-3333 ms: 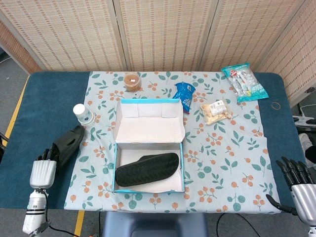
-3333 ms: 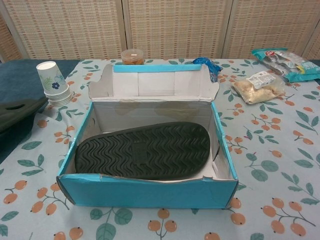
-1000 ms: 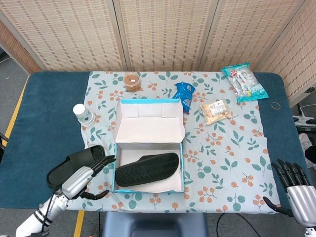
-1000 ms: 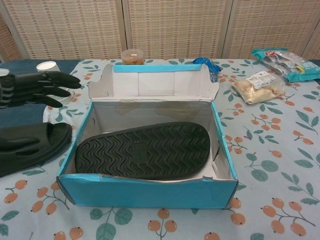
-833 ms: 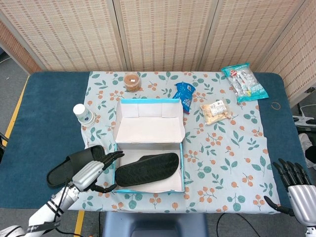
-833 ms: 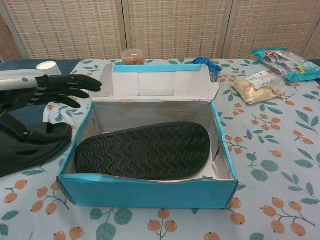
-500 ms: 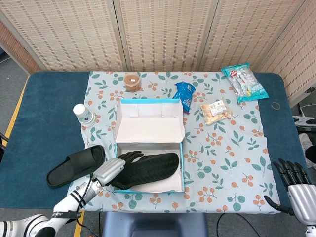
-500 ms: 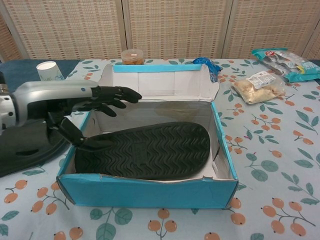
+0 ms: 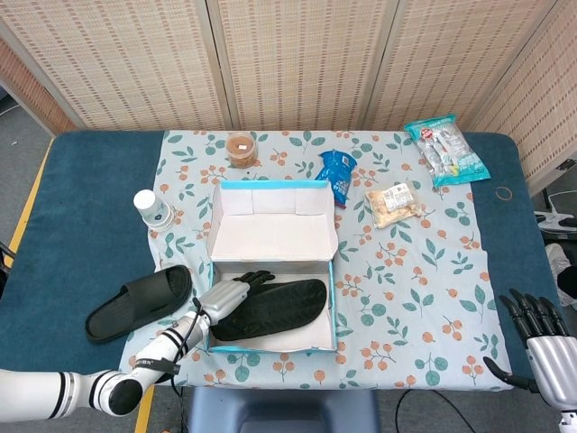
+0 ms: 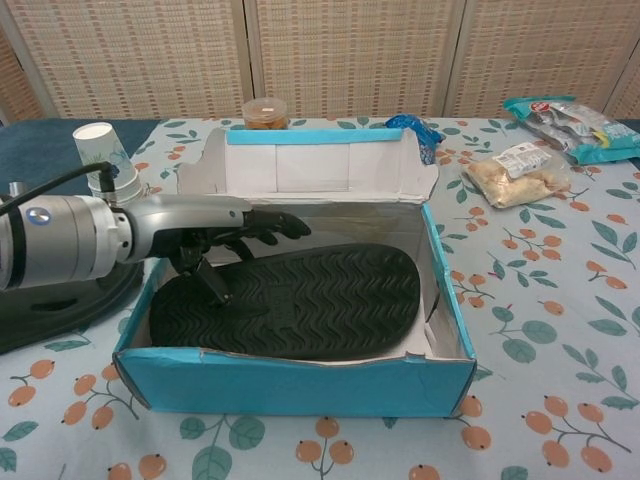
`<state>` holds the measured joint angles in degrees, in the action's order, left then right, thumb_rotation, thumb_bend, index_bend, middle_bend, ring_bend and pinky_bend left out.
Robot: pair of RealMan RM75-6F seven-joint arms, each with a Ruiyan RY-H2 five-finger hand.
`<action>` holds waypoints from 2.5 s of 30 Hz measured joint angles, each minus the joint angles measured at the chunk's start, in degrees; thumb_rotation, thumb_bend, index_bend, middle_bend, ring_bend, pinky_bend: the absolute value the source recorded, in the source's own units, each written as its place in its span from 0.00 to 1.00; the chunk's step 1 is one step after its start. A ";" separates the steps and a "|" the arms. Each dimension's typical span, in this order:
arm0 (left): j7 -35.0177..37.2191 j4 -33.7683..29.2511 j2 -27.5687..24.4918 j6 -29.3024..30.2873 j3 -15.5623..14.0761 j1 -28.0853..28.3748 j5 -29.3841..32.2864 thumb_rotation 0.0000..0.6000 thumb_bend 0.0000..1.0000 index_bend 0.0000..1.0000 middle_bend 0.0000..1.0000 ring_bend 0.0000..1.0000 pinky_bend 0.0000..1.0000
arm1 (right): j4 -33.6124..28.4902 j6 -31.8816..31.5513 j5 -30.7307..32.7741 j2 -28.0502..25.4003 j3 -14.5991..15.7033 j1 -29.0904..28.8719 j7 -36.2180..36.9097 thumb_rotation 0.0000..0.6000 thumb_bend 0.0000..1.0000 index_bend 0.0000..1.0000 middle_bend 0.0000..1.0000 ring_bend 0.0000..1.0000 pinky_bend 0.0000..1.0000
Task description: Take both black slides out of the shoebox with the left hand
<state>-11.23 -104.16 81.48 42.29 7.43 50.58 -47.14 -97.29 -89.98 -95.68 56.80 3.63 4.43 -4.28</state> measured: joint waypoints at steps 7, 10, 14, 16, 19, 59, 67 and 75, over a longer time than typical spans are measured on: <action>-1.56 -0.74 -2.53 -5.52 -2.25 4.89 5.82 1.00 0.36 0.17 0.14 0.16 0.31 | 0.02 -0.40 0.39 -0.17 -0.24 0.13 0.43 0.67 0.16 0.00 0.00 0.00 0.00; -3.06 -1.04 -2.94 -5.49 -3.65 6.75 8.23 1.00 0.37 0.23 0.23 0.23 0.37 | 0.10 -0.74 0.39 -0.28 -0.30 0.24 0.73 0.67 0.16 0.00 0.00 0.00 0.00; -5.06 -1.18 -2.75 -3.78 -5.25 8.43 10.35 1.00 0.42 0.39 0.40 0.35 0.44 | 0.18 -1.12 0.43 -0.39 -0.37 0.41 0.90 0.67 0.16 0.00 0.00 0.00 0.00; -5.80 -1.26 -2.48 -2.64 -5.85 8.91 11.00 1.00 0.43 0.44 0.47 0.41 0.48 | 0.20 -1.27 0.57 -0.40 -0.46 0.47 0.97 0.67 0.16 0.00 0.00 0.00 0.00; -6.56 -1.55 -2.17 -1.90 -6.61 9.58 11.96 1.00 0.45 0.47 0.52 0.45 0.50 | 0.22 -1.40 0.71 -0.37 -0.57 0.53 0.95 0.67 0.16 0.00 0.00 0.00 0.00; 15.52 -5.62 -8.48 -1.66 2.04 1.04 -8.01 1.00 0.63 0.80 0.84 0.74 0.77 | 0.31 -2.31 1.10 -0.77 -0.95 1.03 2.09 0.67 0.16 0.00 0.00 0.00 0.00; 21.17 -8.25 -12.11 4.69 2.56 -5.09 -19.76 1.00 0.62 0.79 0.82 0.73 0.75 | 0.66 -2.81 0.05 -1.13 -0.52 1.28 3.16 0.67 0.16 0.00 0.00 0.00 0.00; 25.90 -6.97 -17.67 18.44 2.12 -13.40 -32.37 1.00 0.62 0.74 0.77 0.69 0.72 | 0.44 -2.85 -1.34 -1.34 0.23 1.41 3.00 0.67 0.16 0.00 0.00 0.00 0.00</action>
<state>14.67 -111.14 63.81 60.73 9.55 37.18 -79.51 -96.85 -92.84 -97.03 55.46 3.86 5.84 -1.29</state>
